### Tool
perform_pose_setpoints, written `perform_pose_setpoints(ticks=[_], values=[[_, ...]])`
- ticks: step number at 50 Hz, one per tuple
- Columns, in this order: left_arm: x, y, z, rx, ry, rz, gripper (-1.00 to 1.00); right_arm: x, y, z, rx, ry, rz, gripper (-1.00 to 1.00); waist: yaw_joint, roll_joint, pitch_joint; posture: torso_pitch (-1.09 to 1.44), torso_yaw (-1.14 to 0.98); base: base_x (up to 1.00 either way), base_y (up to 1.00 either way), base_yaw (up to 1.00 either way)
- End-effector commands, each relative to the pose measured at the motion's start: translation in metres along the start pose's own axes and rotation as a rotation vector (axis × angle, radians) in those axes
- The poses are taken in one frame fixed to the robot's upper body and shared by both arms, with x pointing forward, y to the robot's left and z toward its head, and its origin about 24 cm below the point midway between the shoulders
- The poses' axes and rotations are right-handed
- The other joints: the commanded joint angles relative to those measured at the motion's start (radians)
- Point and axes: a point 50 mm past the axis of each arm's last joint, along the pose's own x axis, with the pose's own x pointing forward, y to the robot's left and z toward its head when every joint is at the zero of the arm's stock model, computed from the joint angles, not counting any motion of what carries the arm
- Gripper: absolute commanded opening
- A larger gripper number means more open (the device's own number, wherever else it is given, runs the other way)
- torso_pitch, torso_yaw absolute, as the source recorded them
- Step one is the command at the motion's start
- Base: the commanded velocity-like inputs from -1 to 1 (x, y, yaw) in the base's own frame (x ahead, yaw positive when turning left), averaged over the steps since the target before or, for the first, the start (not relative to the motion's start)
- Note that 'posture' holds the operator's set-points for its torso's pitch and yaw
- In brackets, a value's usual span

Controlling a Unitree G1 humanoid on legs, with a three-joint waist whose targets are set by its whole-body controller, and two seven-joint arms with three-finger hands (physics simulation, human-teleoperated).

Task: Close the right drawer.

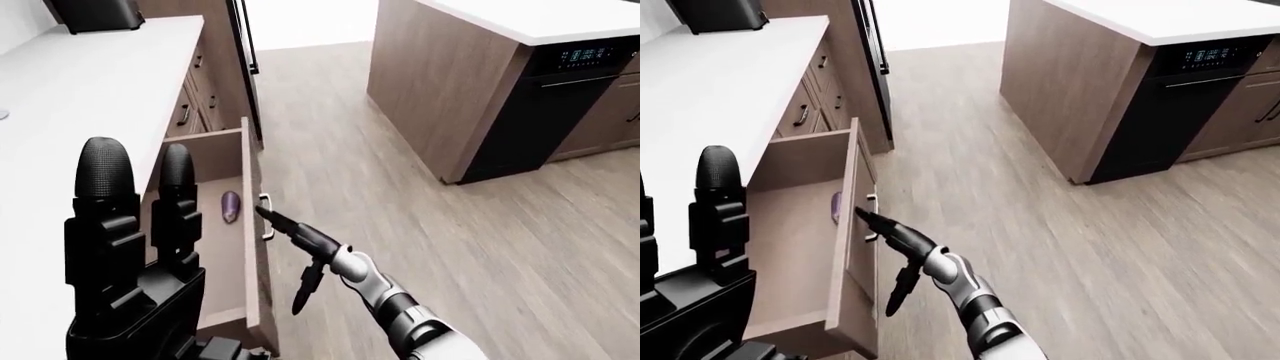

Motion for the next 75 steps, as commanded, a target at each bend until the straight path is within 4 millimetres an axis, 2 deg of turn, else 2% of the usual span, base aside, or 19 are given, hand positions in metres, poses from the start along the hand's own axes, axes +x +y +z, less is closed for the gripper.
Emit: perform_pose_setpoints(ticks=[1, 25, 29, 33, 34, 38, 42, 47, 49, 53, 56, 60, 67, 74, 75], values=[[0.002, 0.0, 0.009, 0.004, -0.057, -0.005, 1.0, 0.011, 0.008, 0.022, -0.087, -0.106, 0.109, 1.0, 0.008, 0.004, -0.015, 0.0, 0.0, 0.0, 0.0, 0.0], [0.002, 0.0, 0.009, 0.0, -0.058, -0.004, 1.0, 0.017, 0.012, 0.027, -0.088, -0.112, 0.148, 1.0, 0.004, 0.006, -0.016, 0.0, 0.0, 0.0, 0.0, 0.0], [0.003, -0.001, 0.011, 0.001, -0.058, -0.005, 1.0, 0.017, -0.011, 0.031, -0.096, -0.124, 0.073, 1.0, 0.004, 0.005, -0.015, 0.0, 0.0, 0.0, 0.0, 0.0], [0.003, -0.001, 0.01, 0.002, -0.057, -0.005, 1.0, 0.01, -0.051, 0.038, -0.112, -0.137, -0.056, 1.0, 0.009, 0.001, -0.011, 0.0, 0.0, 0.0, 0.0, 0.0], [0.003, -0.001, 0.01, 0.002, -0.057, -0.006, 1.0, 0.008, -0.056, 0.039, -0.115, -0.138, -0.07, 1.0, 0.011, 0.0, -0.01, 0.0, 0.0, 0.0, 0.0, 0.0], [0.003, -0.001, 0.01, 0.003, -0.056, -0.005, 1.0, -0.011, -0.094, 0.046, -0.129, -0.142, -0.208, 1.0, 0.02, -0.006, -0.008, 0.0, 0.0, 0.0, 0.0, 0.0], [0.003, -0.001, 0.009, 0.003, -0.055, -0.005, 1.0, -0.034, -0.116, 0.054, -0.139, -0.146, -0.318, 1.0, 0.026, -0.014, -0.012, 0.0, 0.0, 0.0, 0.0, 0.0], [0.002, -0.001, 0.009, 0.003, -0.054, -0.007, 1.0, -0.088, -0.145, 0.076, -0.168, -0.175, -0.566, 1.0, 0.033, -0.022, -0.015, 0.0, 0.0, 0.0, 0.0, 0.0], [0.002, -0.001, 0.009, 0.003, -0.053, -0.008, 1.0, -0.115, -0.141, 0.084, -0.172, -0.192, -0.659, 1.0, 0.036, -0.024, -0.015, 0.0, 0.0, 0.0, 0.0, 0.0], [0.001, -0.003, 0.008, 0.003, -0.049, -0.014, 1.0, -0.165, -0.116, 0.087, -0.185, -0.169, -0.787, 1.0, 0.041, -0.027, -0.012, 0.0, 0.0, 0.0, 0.0, 0.0], [0.001, -0.004, 0.007, 0.004, -0.048, -0.017, 1.0, -0.185, -0.105, 0.081, -0.172, -0.144, -0.848, 1.0, 0.038, -0.028, -0.014, 0.0, 0.0, 0.0, 0.0, 0.0], [0.0, -0.004, 0.007, 0.004, -0.045, -0.02, 1.0, -0.203, -0.092, 0.074, -0.149, -0.128, -0.912, 1.0, 0.03, -0.026, -0.015, 0.0, 0.0, 0.0, 0.0, 0.0], [-0.001, -0.005, 0.005, 0.004, -0.039, -0.024, 1.0, -0.216, -0.094, 0.068, -0.128, -0.134, -0.996, 1.0, 0.023, -0.019, -0.014, 0.0, 0.0, 0.0, 0.0, 0.0], [0.0, -0.006, 0.005, 0.003, -0.036, -0.027, 1.0, -0.241, -0.11, 0.072, -0.141, -0.173, -1.272, 1.0, 0.025, -0.018, -0.018, 0.0, 0.0, 0.0, 0.0, 0.0], [0.0, -0.006, 0.005, 0.004, -0.036, -0.028, 1.0, -0.248, -0.113, 0.074, -0.161, -0.185, -1.357, 1.0, 0.025, -0.018, -0.017, 0.0, 0.0, 0.0, 0.0, 0.0]])
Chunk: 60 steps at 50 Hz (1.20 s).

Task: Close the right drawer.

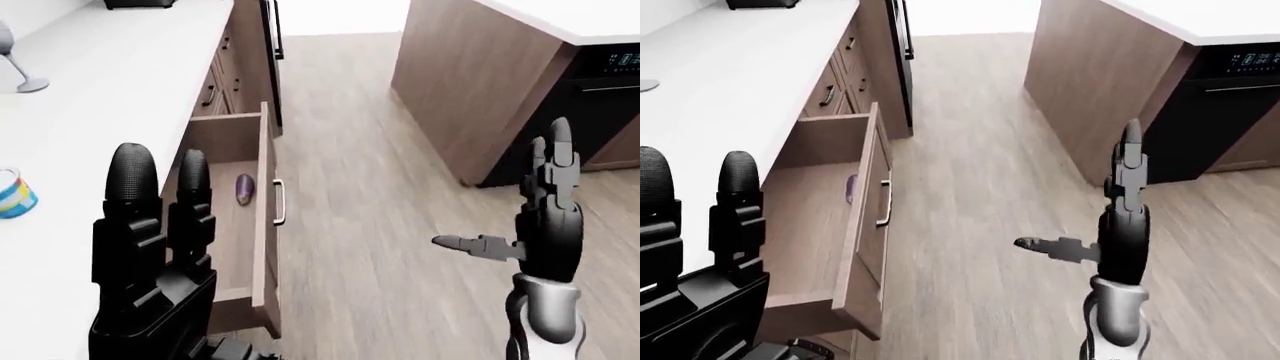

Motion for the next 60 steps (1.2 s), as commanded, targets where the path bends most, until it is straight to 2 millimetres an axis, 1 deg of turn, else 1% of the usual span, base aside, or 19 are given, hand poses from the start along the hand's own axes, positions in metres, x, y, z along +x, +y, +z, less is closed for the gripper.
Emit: perform_pose_setpoints(ticks=[1, 2, 3, 9, 13, 19, 22, 23, 26, 28, 32, 35, 42, 43, 46, 48, 54, 57, 60], values=[[0.002, -0.001, 0.01, 0.003, -0.058, -0.003, 1.0, 0.005, -0.015, 0.014, -0.014, -0.081, -0.149, 1.0, 0.0, -0.002, -0.01, 0.0, 0.0, 0.0, 0.0, 0.0], [0.002, -0.001, 0.009, 0.003, -0.058, -0.004, 1.0, 0.004, -0.024, 0.015, -0.018, -0.083, -0.21, 1.0, 0.0, -0.003, -0.011, 0.0, 0.0, 0.0, 0.0, 0.0], [0.002, -0.001, 0.009, 0.002, -0.057, -0.005, 1.0, 0.004, -0.025, 0.014, -0.02, -0.076, -0.218, 1.0, 0.001, -0.003, -0.012, 0.0, 0.0, 0.0, 0.0, 0.0], [0.003, -0.003, 0.007, -0.001, -0.044, -0.019, 1.0, 0.004, -0.022, 0.011, -0.029, -0.067, -0.221, 1.0, 0.0, -0.007, -0.011, 0.0, 0.0, 0.0, 0.0, 0.0], [0.004, -0.012, -0.001, -0.018, -0.022, -0.06, 1.0, 0.004, -0.02, 0.008, -0.031, -0.059, -0.213, 1.0, -0.001, -0.007, -0.012, 0.0, 0.0, 0.0, 0.0, 0.0], [0.012, -0.024, -0.023, -0.029, 0.032, -0.121, 1.0, 0.004, -0.018, 0.005, -0.031, -0.051, -0.205, 1.0, 0.003, -0.007, -0.014, 0.0, 0.0, 0.0, 0.0, 0.0], [0.018, -0.031, -0.031, -0.027, 0.044, -0.15, 1.0, 0.004, -0.018, 0.004, -0.031, -0.049, -0.204, 1.0, 0.003, -0.008, -0.016, 0.0, 0.0, 0.0, 0.0, 0.0], [0.019, -0.033, -0.038, -0.031, 0.057, -0.165, 1.0, 0.005, -0.018, 0.005, -0.032, -0.051, -0.204, 1.0, 0.004, -0.009, -0.017, 0.0, 0.0, 0.0, 0.0, 0.0], [0.019, -0.037, -0.05, -0.042, 0.085, -0.178, 1.0, 0.005, -0.019, 0.005, -0.033, -0.05, -0.205, 1.0, 0.004, -0.01, -0.018, 0.0, 0.0, 0.0, 0.0, 0.0], [0.018, -0.039, -0.059, -0.056, 0.109, -0.185, 1.0, 0.005, -0.019, 0.005, -0.032, -0.049, -0.206, 1.0, 0.003, -0.011, -0.02, 0.0, 0.0, 0.0, 0.0, 0.0], [0.013, -0.05, -0.072, -0.094, 0.148, -0.236, 1.0, 0.004, -0.018, 0.004, -0.03, -0.047, -0.202, 1.0, 0.002, -0.013, -0.02, 0.0, 0.0, 0.0, 0.0, 0.0], [0.016, -0.058, -0.077, -0.102, 0.16, -0.262, 1.0, 0.004, -0.018, 0.003, -0.03, -0.045, -0.201, 1.0, 0.003, -0.015, -0.02, 0.0, 0.0, 0.0, 0.0, 0.0], [0.007, -0.081, -0.081, -0.125, 0.194, -0.343, 1.0, 0.004, -0.018, 0.002, -0.027, -0.042, -0.198, 1.0, 0.002, -0.017, -0.02, 0.0, 0.0, 0.0, 0.0, 0.0], [0.004, -0.088, -0.083, -0.133, 0.206, -0.367, 1.0, 0.004, -0.017, 0.001, -0.026, -0.04, -0.197, 1.0, 0.002, -0.018, -0.019, 0.0, 0.0, 0.0, 0.0, 0.0], [0.003, -0.095, -0.091, -0.136, 0.234, -0.372, 1.0, 0.004, -0.018, 0.001, -0.024, -0.038, -0.198, 1.0, 0.003, -0.02, -0.019, 0.0, 0.0, 0.0, 0.0, 0.0], [-0.001, -0.097, -0.094, -0.14, 0.25, -0.375, 1.0, 0.004, -0.017, 0.001, -0.024, -0.037, -0.196, 1.0, 0.003, -0.021, -0.019, 0.0, 0.0, 0.0, 0.0, 0.0], [-0.003, -0.098, -0.111, -0.137, 0.331, -0.344, 1.0, 0.003, -0.017, -0.001, -0.024, -0.034, -0.195, 1.0, 0.002, -0.022, -0.018, 0.0, 0.0, 0.0, 0.0, 0.0], [-0.007, -0.098, -0.128, -0.14, 0.434, -0.318, 1.0, 0.003, -0.016, -0.003, -0.024, -0.032, -0.193, 1.0, 0.002, -0.023, -0.018, 0.0, 0.0, 0.0, 0.0, 0.0], [-0.01, -0.099, -0.138, -0.122, 0.511, -0.32, 1.0, 0.003, -0.016, -0.003, -0.023, -0.03, -0.193, 1.0, 0.001, -0.024, -0.019, 0.0, 0.0, 0.0, 0.0, 0.0]])
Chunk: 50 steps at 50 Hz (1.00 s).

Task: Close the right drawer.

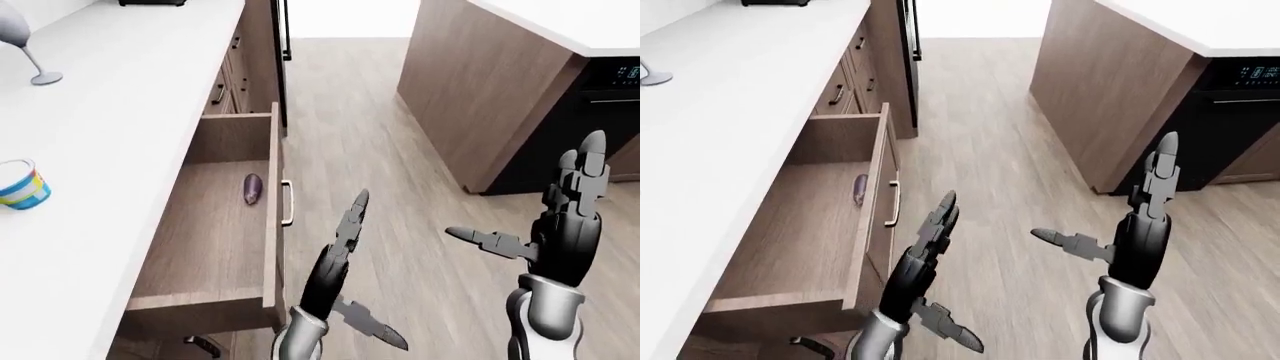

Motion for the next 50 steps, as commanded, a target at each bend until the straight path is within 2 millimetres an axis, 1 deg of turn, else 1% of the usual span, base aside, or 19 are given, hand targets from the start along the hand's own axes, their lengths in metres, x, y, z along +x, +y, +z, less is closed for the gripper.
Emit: perform_pose_setpoints(ticks=[1, 5, 9, 13, 16, 19, 23, 30, 35, 38, 44, 47, 50], values=[[0.005, -0.003, 0.006, -0.001, -0.013, -0.013, 1.0, 0.005, -0.003, 0.014, 0.007, -0.083, -0.015, 1.0, 0.0, -0.005, -0.015, 0.0, 0.0, 0.0, 0.0, 0.0], [0.002, -0.011, -0.006, -0.002, 0.06, -0.065, 1.0, 0.006, -0.003, 0.014, 0.006, -0.081, -0.015, 1.0, -0.001, -0.005, -0.015, 0.0, 0.0, 0.0, 0.0, 0.0], [0.004, -0.009, -0.015, -0.027, 0.122, -0.062, 1.0, 0.006, -0.003, 0.014, 0.007, -0.081, -0.015, 1.0, -0.002, -0.006, -0.016, 0.0, 0.0, 0.0, 0.0, 0.0], [0.003, -0.005, -0.019, -0.039, 0.161, -0.024, 1.0, 0.006, -0.002, 0.013, 0.006, -0.08, -0.014, 1.0, -0.004, -0.006, -0.017, 0.0, 0.0, 0.0, 0.0, 0.0], [0.0, 0.0, -0.025, -0.051, 0.223, 0.044, 1.0, 0.006, -0.002, 0.013, 0.006, -0.077, -0.012, 1.0, -0.007, -0.005, -0.018, 0.0, 0.0, 0.0, 0.0, 0.0], [0.002, 0.006, -0.03, -0.061, 0.251, 0.091, 1.0, 0.006, -0.001, 0.012, 0.007, -0.075, -0.009, 1.0, -0.007, -0.004, -0.02, 0.0, 0.0, 0.0, 0.0, 0.0], [0.001, 0.011, -0.032, -0.065, 0.273, 0.161, 1.0, 0.006, 0.0, 0.011, 0.007, -0.074, -0.008, 1.0, -0.009, -0.003, -0.022, 0.0, 0.0, 0.0, 0.0, 0.0], [-0.003, 0.014, -0.039, -0.085, 0.3, 0.242, 1.0, 0.005, 0.0, 0.011, 0.004, -0.076, -0.009, 1.0, -0.012, -0.001, -0.024, 0.0, 0.0, 0.0, 0.0, 0.0], [-0.005, 0.008, -0.044, -0.144, 0.339, 0.255, 1.0, 0.005, 0.0, 0.01, 0.005, -0.074, -0.01, 1.0, -0.013, 0.001, -0.025, 0.0, 0.0, 0.0, 0.0, 0.0], [-0.006, 0.009, -0.046, -0.174, 0.353, 0.284, 1.0, 0.005, 0.0, 0.01, 0.005, -0.076, -0.01, 1.0, -0.013, 0.001, -0.025, 0.0, 0.0, 0.0, 0.0, 0.0], [-0.007, 0.011, -0.047, -0.217, 0.357, 0.342, 1.0, 0.005, -0.001, 0.01, 0.004, -0.077, -0.012, 1.0, -0.015, 0.002, -0.027, 0.0, 0.0, 0.0, 0.0, 0.0], [-0.01, 0.014, -0.046, -0.258, 0.346, 0.411, 1.0, 0.005, 0.0, 0.011, 0.004, -0.077, -0.011, 1.0, -0.015, 0.002, -0.027, 0.0, 0.0, 0.0, 0.0, 0.0], [-0.01, 0.016, -0.045, -0.257, 0.333, 0.435, 1.0, 0.006, 0.0, 0.011, 0.005, -0.076, -0.01, 1.0, -0.016, 0.003, -0.027, 0.0, 0.0, 0.0, 0.0, 0.0]])
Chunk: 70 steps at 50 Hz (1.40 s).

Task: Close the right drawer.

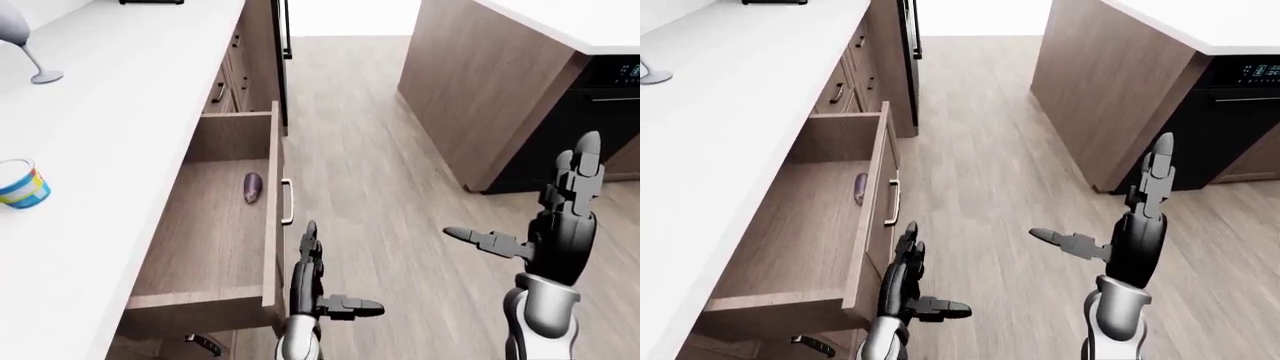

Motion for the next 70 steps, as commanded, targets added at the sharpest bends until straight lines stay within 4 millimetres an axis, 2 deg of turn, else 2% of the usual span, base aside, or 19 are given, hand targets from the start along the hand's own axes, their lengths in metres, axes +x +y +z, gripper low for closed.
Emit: perform_pose_setpoints(ticks=[1, 13, 28, 70], values=[[0.002, -0.003, 0.017, -0.035, -0.092, 0.009, 1.0, 0.005, -0.002, 0.013, 0.007, -0.078, -0.012, 1.0, 0.0, -0.005, -0.015, 0.0, 0.0, 0.0, 0.0, 0.0], [0.002, 0.012, 0.023, -0.112, -0.129, 0.117, 1.0, 0.004, -0.002, 0.012, 0.008, -0.075, -0.008, 1.0, -0.001, -0.004, -0.014, 0.0, 0.0, 0.0, 0.0, 0.0], [0.005, 0.022, 0.017, -0.204, -0.083, 0.227, 1.0, 0.003, -0.002, 0.01, 0.009, -0.074, -0.01, 1.0, -0.004, -0.003, -0.013, 0.0, 0.0, 0.0, 0.0, 0.0], [0.014, 0.051, 0.019, -0.34, -0.07, 0.348, 1.0, 0.004, 0.0, 0.01, 0.008, -0.067, -0.003, 1.0, -0.018, 0.002, -0.012, 0.0, 0.0, 0.0, 0.0, 0.0]])
